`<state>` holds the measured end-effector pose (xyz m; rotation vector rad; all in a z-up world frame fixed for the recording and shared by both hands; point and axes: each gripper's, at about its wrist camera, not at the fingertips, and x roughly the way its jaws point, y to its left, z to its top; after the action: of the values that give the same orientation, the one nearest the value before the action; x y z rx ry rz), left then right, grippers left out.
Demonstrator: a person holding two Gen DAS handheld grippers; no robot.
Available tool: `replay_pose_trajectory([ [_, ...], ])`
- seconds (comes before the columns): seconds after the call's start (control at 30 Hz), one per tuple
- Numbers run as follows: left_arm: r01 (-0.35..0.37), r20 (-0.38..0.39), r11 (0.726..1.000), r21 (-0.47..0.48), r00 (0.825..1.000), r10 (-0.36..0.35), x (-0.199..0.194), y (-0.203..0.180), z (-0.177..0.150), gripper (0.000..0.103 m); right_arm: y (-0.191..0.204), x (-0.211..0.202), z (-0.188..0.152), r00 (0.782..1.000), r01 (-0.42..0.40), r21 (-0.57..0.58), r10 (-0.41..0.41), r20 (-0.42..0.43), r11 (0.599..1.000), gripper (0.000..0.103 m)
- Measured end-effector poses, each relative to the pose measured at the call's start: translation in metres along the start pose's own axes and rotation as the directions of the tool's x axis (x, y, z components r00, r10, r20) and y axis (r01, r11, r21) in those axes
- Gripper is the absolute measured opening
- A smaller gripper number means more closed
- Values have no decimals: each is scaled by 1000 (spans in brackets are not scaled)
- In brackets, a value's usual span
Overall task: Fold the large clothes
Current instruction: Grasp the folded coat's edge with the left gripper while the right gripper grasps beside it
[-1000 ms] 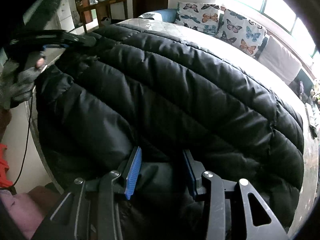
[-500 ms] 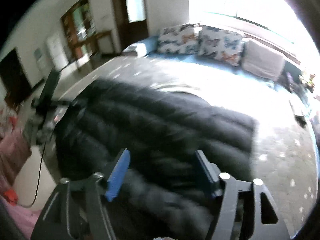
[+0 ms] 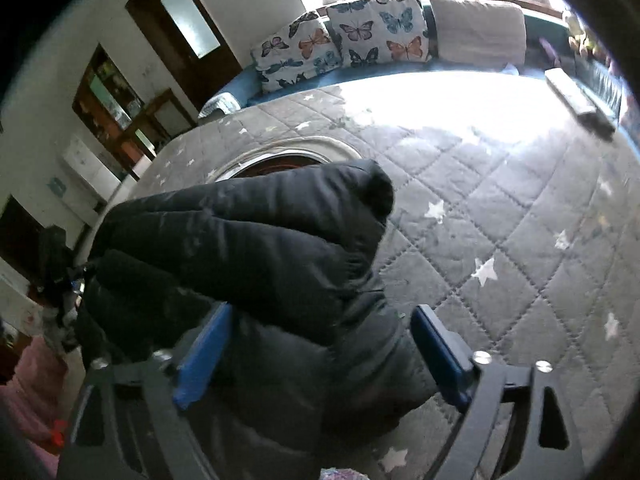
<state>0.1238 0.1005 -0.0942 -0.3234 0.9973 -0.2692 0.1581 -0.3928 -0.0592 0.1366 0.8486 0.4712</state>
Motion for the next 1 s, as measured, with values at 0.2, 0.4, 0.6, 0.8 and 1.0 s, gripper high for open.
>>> replay_pose_trajectory([
  [0.2,25,-6,1000,-7,1000,-25,8,5,4,103,-19,12,-10,991,-128,110,132,-29,986,103],
  [0.4,33,-4,999,-7,999,-33,9,8,1,103,-22,13,-16,983,-172,159,179,-34,972,103],
  [0.6,-52,15,998,29,999,51,0,-7,-4,103,-14,9,-23,976,-182,155,197,-91,971,103],
  [0.8,-124,53,987,99,991,119,-5,-18,-7,103,7,2,-21,985,-111,100,123,-121,989,102],
  [1.0,-80,50,993,89,996,76,-7,-10,-12,103,8,4,-19,986,-89,117,104,-128,989,99],
])
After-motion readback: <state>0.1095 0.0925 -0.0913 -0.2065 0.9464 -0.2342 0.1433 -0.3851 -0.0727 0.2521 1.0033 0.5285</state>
